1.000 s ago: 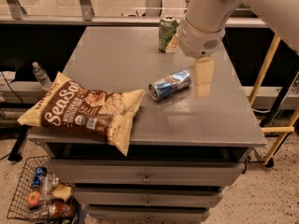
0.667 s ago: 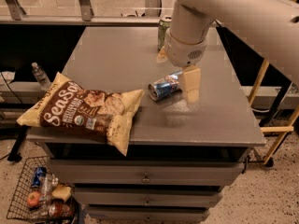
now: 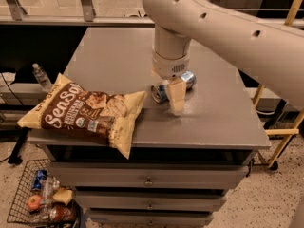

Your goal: Place redbull can upright

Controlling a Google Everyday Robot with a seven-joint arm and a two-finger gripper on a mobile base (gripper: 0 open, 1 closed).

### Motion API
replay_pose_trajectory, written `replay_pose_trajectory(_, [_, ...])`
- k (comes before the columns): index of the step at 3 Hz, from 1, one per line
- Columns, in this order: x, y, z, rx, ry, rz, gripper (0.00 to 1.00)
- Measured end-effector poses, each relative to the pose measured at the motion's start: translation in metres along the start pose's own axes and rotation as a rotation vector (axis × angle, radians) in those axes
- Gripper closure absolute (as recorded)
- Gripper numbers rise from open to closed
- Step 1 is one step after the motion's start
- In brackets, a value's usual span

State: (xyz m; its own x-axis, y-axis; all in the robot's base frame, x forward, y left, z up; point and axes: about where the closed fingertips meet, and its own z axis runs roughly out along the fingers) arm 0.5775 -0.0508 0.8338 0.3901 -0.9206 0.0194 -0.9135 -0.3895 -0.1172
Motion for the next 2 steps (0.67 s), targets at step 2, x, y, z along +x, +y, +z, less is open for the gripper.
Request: replay_pose_trajectory(2, [0.0035,-0.0090,0.0003,0.013,0.064,0.025,0.65])
